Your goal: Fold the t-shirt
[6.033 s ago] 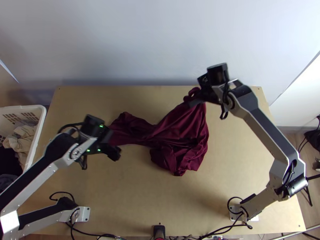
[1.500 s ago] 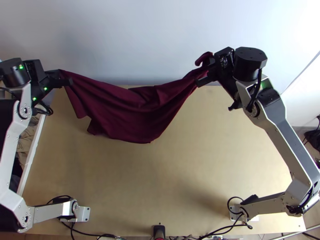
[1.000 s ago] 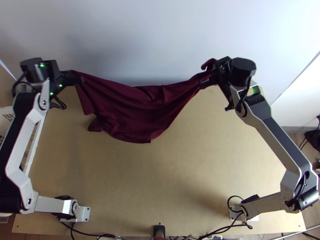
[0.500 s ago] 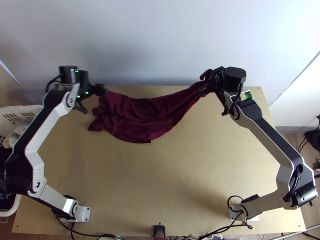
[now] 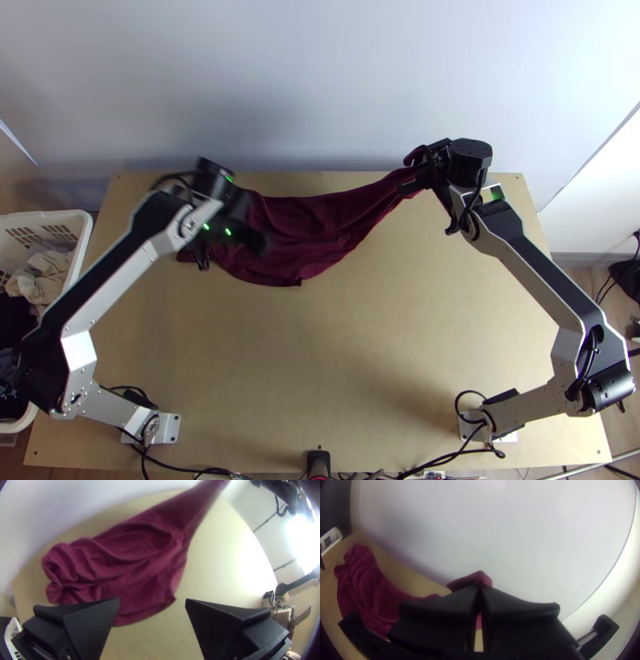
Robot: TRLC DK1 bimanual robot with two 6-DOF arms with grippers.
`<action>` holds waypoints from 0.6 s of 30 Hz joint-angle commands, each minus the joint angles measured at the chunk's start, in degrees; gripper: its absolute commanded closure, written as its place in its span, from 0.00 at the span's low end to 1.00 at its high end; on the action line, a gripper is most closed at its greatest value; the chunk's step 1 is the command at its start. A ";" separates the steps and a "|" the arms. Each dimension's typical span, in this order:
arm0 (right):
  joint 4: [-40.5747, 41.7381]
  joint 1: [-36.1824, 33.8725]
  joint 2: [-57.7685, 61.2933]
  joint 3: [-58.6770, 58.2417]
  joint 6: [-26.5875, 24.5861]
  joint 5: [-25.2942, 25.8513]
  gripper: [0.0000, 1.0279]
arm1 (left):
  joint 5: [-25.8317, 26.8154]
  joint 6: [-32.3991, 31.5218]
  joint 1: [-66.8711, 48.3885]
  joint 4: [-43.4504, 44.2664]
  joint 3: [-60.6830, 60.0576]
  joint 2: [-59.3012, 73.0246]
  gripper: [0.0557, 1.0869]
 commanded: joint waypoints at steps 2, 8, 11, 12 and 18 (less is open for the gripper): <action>0.04 -0.08 0.06 -0.42 0.44 0.17 0.97 | 3.51 -0.62 -10.87 -8.25 -2.94 0.37 0.07; 0.04 -0.17 -0.47 -1.04 0.44 0.17 0.97 | 3.33 -1.76 -14.38 -5.26 -7.51 2.66 0.07; 0.04 -0.08 -0.56 -0.95 0.52 0.17 0.97 | 3.16 -2.73 -14.56 -2.36 -9.09 4.15 0.07; 0.04 0.01 -0.56 -0.95 0.52 0.17 0.97 | 3.07 -2.99 -14.74 -1.48 -9.27 4.77 0.07; -0.13 -0.08 -1.00 -1.13 0.35 0.17 0.97 | 2.63 -3.52 -15.88 2.56 -9.09 8.46 0.06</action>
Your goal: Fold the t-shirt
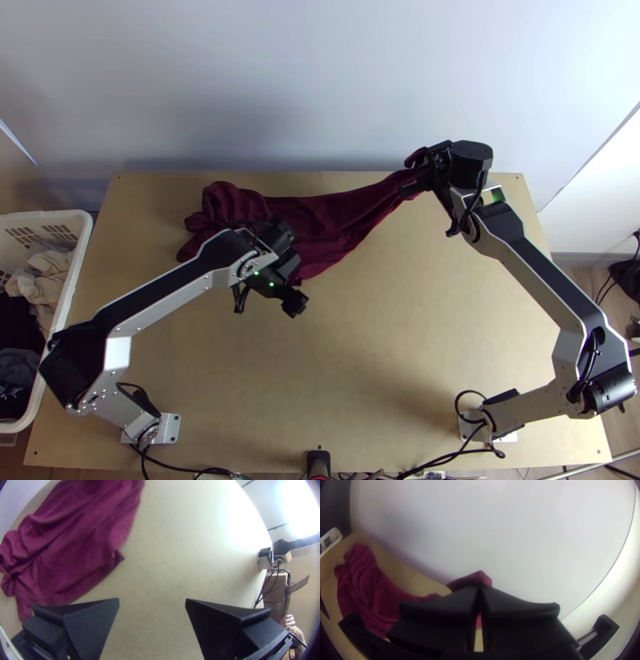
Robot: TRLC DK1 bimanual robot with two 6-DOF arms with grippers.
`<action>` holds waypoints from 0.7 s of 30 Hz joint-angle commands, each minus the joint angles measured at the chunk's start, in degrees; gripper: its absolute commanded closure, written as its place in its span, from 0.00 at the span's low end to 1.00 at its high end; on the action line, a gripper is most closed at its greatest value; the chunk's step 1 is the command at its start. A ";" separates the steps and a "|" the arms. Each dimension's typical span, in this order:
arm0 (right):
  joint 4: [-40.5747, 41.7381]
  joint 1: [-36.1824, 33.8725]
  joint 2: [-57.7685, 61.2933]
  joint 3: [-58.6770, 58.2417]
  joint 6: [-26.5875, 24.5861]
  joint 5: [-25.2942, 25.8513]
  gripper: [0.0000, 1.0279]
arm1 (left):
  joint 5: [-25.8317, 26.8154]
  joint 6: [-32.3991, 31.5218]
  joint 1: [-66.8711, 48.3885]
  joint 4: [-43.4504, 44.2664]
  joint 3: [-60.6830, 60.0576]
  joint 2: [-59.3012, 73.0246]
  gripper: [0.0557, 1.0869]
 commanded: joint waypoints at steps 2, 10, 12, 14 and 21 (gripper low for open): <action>-0.16 -0.08 -0.67 -0.27 -0.07 0.02 0.97 | -0.54 -1.67 -2.09 5.50 -0.63 4.42 0.06; -0.24 -0.52 -1.99 -1.68 -0.07 0.02 0.97 | -3.79 -2.37 -2.26 8.49 1.12 8.90 0.06; -0.24 -0.70 -2.25 -1.86 -0.07 0.02 0.97 | -4.50 -2.28 -1.82 8.67 1.91 10.13 0.06; -0.24 -0.87 -2.52 -1.86 -0.07 0.02 0.97 | -5.46 -2.28 -1.56 9.72 2.18 10.57 0.07; -0.33 -1.66 -3.04 -1.94 -0.33 0.02 0.97 | -8.28 -1.93 -1.12 10.86 3.23 12.77 0.09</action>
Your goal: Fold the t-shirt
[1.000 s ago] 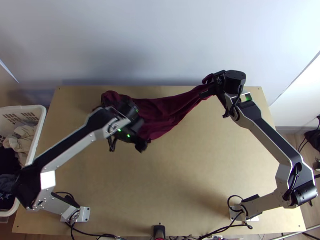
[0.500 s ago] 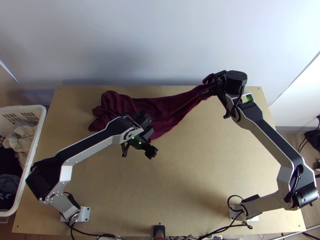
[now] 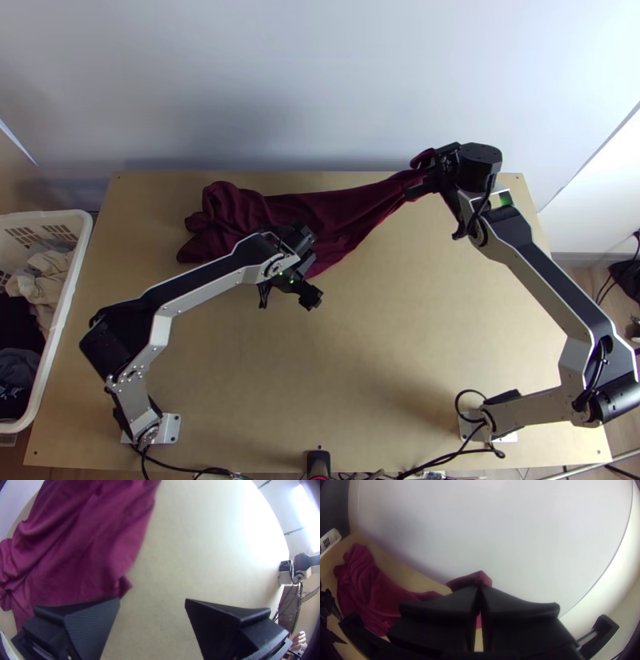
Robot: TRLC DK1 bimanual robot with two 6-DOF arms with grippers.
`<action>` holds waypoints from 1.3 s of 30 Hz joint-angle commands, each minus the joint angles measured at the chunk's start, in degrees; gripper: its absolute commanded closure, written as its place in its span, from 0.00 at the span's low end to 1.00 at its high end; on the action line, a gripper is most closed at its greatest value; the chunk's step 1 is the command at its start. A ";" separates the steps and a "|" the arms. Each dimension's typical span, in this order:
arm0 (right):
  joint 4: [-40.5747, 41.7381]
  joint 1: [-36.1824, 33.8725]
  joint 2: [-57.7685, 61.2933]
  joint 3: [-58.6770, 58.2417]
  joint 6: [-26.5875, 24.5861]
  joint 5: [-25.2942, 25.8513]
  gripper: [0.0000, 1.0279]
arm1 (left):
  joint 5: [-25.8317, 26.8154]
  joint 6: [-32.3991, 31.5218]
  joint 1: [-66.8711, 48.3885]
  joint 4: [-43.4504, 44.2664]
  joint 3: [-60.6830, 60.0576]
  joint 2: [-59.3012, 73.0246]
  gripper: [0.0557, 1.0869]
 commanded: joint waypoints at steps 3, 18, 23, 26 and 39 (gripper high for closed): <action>0.02 -0.72 -0.84 -0.17 -0.31 0.02 0.97 | -2.53 0.26 0.94 1.33 1.97 3.29 0.10; 0.02 -1.08 -0.57 0.62 -0.40 0.02 0.97 | -3.05 -0.62 2.96 0.63 4.69 3.73 0.37; 0.19 -1.16 -0.14 1.06 -0.40 0.02 0.97 | -3.05 -0.54 2.52 -0.60 5.05 3.46 0.39; 0.19 -1.16 0.13 1.15 -0.31 0.02 0.97 | -3.58 -0.62 2.78 -0.95 5.22 3.90 0.39; 0.28 -1.52 0.83 1.06 -0.22 0.02 0.97 | -9.38 -1.59 10.25 -1.39 12.17 11.37 0.17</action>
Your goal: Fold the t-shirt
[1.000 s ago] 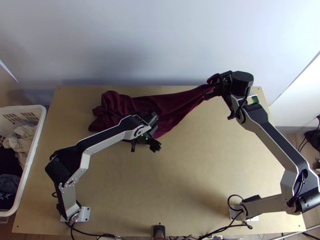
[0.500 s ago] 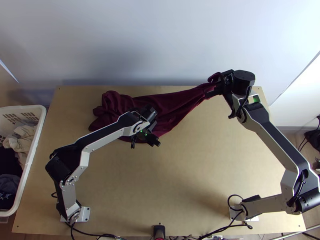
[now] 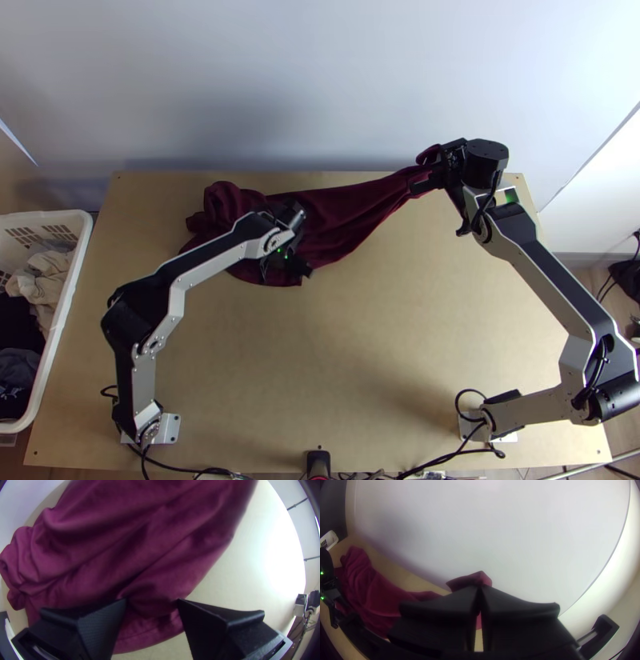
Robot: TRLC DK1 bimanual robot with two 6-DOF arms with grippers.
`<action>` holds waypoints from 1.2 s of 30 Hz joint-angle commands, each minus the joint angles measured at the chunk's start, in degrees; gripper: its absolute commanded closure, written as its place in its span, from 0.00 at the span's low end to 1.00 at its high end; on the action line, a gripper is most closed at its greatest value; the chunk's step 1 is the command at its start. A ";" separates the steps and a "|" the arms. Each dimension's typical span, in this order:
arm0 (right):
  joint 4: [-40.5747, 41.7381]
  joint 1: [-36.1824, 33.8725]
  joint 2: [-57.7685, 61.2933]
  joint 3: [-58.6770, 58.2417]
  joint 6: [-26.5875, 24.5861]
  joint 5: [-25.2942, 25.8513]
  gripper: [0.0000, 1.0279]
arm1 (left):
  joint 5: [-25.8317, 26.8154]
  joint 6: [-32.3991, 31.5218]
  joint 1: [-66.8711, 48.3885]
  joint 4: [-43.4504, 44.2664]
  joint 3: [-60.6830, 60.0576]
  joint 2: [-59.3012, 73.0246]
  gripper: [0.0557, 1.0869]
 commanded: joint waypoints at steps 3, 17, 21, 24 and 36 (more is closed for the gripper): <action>0.11 -0.12 0.75 0.14 0.22 0.02 0.97 | -2.63 -0.41 4.09 -0.96 5.40 2.93 0.06; 0.20 -0.38 1.80 0.05 0.57 0.02 0.97 | 1.76 0.56 -0.13 -7.28 6.28 -6.47 0.05; 0.20 -0.73 1.80 0.05 0.66 0.02 0.97 | 2.99 3.63 -3.38 -8.78 0.83 -9.46 0.05; 0.28 -0.73 1.80 0.05 0.66 0.02 0.97 | 2.99 3.54 -3.64 -8.78 -0.49 -9.02 0.05; 0.28 -0.64 1.01 0.05 0.74 0.02 0.97 | 0.44 1.87 -4.17 -1.83 -0.93 -3.31 0.18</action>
